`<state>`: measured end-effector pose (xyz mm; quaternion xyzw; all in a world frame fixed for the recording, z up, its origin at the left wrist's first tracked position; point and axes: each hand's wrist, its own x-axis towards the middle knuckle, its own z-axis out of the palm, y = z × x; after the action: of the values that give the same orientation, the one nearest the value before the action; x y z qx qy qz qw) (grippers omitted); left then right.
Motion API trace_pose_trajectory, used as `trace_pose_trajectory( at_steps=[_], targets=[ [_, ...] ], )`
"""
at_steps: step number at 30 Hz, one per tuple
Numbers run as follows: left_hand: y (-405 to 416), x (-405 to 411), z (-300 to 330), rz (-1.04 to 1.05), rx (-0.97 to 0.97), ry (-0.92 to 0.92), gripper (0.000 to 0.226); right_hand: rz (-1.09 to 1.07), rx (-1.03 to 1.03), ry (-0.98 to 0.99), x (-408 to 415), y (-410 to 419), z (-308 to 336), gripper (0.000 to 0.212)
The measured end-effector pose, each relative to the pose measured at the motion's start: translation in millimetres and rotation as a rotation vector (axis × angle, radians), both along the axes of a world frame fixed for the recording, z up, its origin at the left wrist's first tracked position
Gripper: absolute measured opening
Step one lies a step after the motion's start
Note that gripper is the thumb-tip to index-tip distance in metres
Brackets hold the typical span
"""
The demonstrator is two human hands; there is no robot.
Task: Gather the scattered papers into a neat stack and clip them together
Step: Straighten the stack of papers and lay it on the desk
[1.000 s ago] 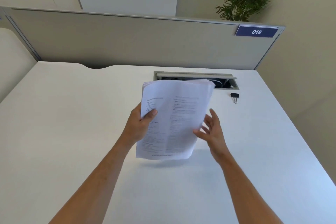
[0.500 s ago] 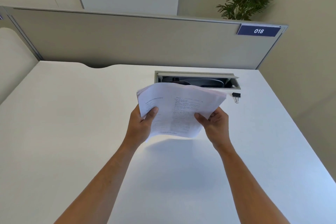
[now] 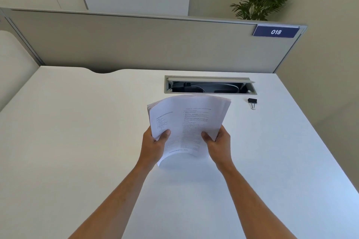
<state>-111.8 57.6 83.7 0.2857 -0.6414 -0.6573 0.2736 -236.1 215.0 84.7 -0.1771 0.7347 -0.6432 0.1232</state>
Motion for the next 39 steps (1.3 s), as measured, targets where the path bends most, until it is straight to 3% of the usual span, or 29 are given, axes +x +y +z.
trace_pose_trajectory(
  at_steps=[8, 14, 20, 23, 26, 29, 31, 37, 39],
  targets=[
    [3, 2, -4, 0.034, 0.015, 0.008, 0.017, -0.007, 0.002, 0.001, 1, 2, -6, 0.038],
    [11, 8, -22, 0.017, 0.018, -0.098, 0.019, 0.020, 0.040, -0.075, 4, 8, -27, 0.032],
    [12, 3, -14, 0.050, 0.067, -0.053, 0.016, 0.029, 0.029, -0.063, -7, 14, -31, 0.032],
    [14, 0, -8, 0.092, 0.160, 0.001, 0.016, -0.044, 0.041, -0.099, -5, 21, -39, 0.051],
    [17, -4, -5, 0.142, 0.290, 0.076, 0.018, -0.107, -0.098, -0.390, 4, 25, -48, 0.080],
    [24, -6, -7, 0.136, 0.415, 0.136, 0.023, 0.040, -0.397, -0.638, 12, 26, -55, 0.062],
    [32, -6, -10, 0.108, 0.436, 0.136, 0.028, 0.130, -0.480, -0.673, 18, 23, -54, 0.051],
    [32, -2, -15, 0.016, 0.476, 0.210, 0.044, -0.027, -0.428, -0.536, 12, 19, -48, 0.034],
    [22, 0, -14, 0.021, 0.473, 0.255, 0.051, -0.026, -0.395, -0.447, 2, 27, -40, 0.037]
  ],
)
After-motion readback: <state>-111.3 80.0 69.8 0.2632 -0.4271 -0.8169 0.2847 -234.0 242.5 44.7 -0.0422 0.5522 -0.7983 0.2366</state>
